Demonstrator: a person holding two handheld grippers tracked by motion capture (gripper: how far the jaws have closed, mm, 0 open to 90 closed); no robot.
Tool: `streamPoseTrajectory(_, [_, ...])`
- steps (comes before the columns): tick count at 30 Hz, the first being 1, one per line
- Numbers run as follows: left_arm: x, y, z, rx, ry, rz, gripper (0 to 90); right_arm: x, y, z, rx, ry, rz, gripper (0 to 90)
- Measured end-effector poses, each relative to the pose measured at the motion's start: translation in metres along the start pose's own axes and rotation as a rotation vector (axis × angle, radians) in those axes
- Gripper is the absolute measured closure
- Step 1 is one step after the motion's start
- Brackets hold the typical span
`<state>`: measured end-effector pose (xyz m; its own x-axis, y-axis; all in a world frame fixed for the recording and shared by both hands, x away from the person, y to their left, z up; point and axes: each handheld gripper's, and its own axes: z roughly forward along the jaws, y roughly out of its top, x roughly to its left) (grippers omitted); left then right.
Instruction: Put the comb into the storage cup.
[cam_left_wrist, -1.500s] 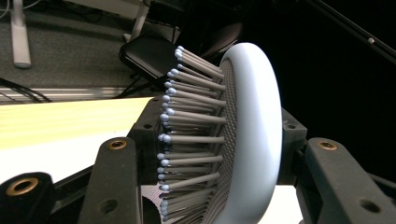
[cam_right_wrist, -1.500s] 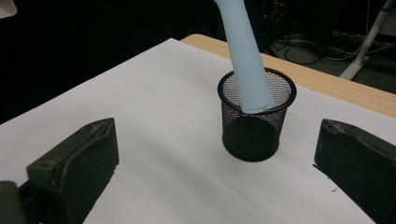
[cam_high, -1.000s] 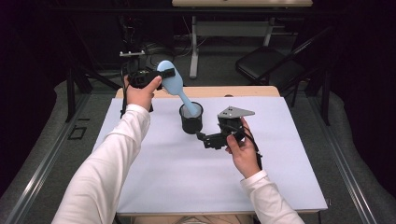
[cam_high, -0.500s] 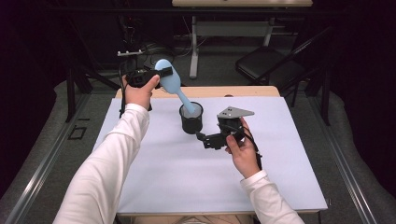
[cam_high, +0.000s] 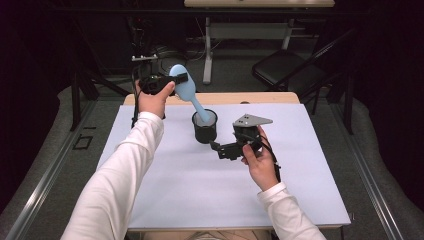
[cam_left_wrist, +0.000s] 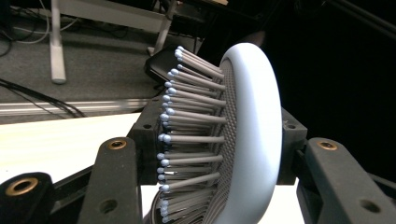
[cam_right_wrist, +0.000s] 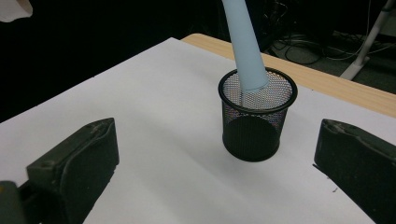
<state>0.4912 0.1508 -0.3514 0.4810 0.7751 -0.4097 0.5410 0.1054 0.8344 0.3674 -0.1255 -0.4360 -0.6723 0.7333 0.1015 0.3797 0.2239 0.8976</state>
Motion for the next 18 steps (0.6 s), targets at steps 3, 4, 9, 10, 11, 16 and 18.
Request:
streamPoseTrajectory(3, [-0.001,-0.001,0.003,0.0,-0.007,-0.004,49.8,0.001,0.0,0.001,-0.001,0.001,0.001,0.0])
streamPoseTrajectory(4, [-0.001,-0.001,0.003,0.002,-0.01,-0.003,49.8,0.001,0.0,0.001,0.0,0.001,0.001,0.0])
streamPoseTrajectory(9, [-0.004,-0.003,0.007,0.008,-0.012,0.007,49.8,0.001,0.0,0.0,-0.002,-0.001,-0.002,0.0])
streamPoseTrajectory(10, [-0.005,-0.003,0.007,0.008,-0.011,0.006,49.7,0.001,0.0,0.0,-0.001,-0.001,-0.001,0.0])
streamPoseTrajectory(11, [-0.005,-0.003,0.008,0.007,-0.011,0.008,49.7,0.001,0.0,0.0,-0.003,-0.001,-0.001,0.0])
streamPoseTrajectory(16, [-0.007,-0.004,0.011,0.003,-0.008,0.02,49.6,0.001,0.0,0.0,-0.003,0.0,-0.002,0.0])
streamPoseTrajectory(18, [-0.008,-0.004,0.012,-0.002,-0.005,0.027,49.6,0.001,0.0,0.0,-0.003,0.001,-0.003,0.0])
